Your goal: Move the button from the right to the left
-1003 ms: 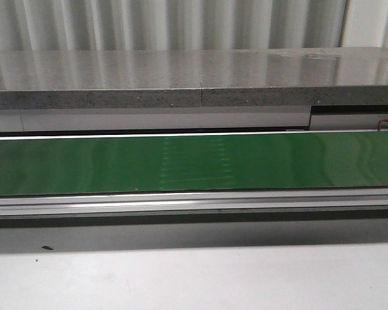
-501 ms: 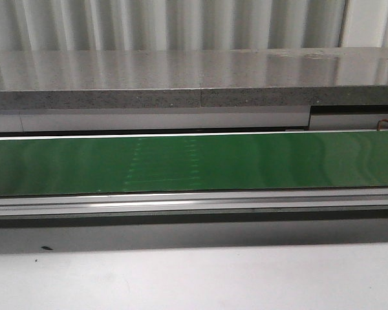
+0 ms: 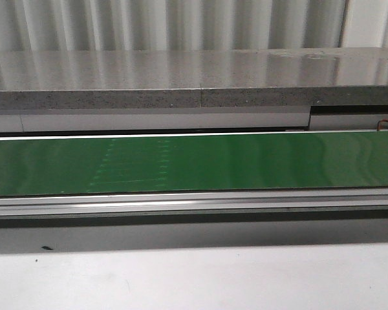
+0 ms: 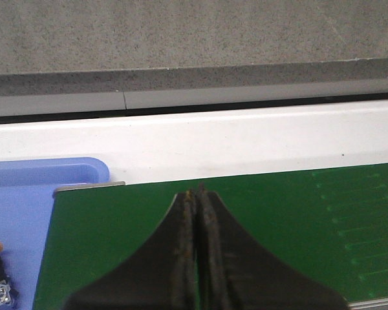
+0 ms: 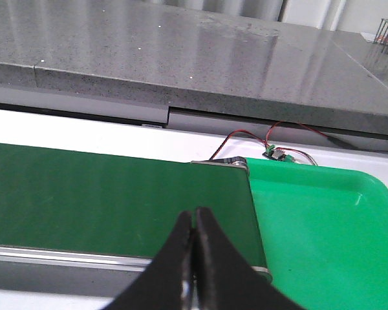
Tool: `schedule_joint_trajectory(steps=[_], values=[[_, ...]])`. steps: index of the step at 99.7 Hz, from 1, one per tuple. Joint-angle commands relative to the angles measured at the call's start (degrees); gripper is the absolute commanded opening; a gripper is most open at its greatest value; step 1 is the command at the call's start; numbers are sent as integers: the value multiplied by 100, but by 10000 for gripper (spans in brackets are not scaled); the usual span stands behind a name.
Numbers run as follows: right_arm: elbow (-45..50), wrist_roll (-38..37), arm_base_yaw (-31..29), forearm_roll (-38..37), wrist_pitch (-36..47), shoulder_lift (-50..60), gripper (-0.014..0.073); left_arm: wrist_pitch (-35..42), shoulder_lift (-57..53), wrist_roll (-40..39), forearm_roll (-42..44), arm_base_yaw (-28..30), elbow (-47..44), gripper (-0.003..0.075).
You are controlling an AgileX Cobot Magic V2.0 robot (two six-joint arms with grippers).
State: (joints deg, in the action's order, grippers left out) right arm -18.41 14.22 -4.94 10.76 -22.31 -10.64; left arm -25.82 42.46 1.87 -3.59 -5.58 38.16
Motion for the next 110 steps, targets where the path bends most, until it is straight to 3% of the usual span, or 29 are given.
schedule_joint_trajectory(steps=[1,16,75,110], values=[[-160,40,15,33,484,-54,-66,598,-467,-13,-1,-45,-122,-20],[-160,40,15,33,484,-54,-66,978,-1356,-13,23,-45,-746,-21],[-160,40,15,33,484,-54,-66,1299,-4037,156,64,-34,-2568,-21],[-160,40,15,33,486,-59,-66,2652,-4454,144,359,-25,-3999,-21]])
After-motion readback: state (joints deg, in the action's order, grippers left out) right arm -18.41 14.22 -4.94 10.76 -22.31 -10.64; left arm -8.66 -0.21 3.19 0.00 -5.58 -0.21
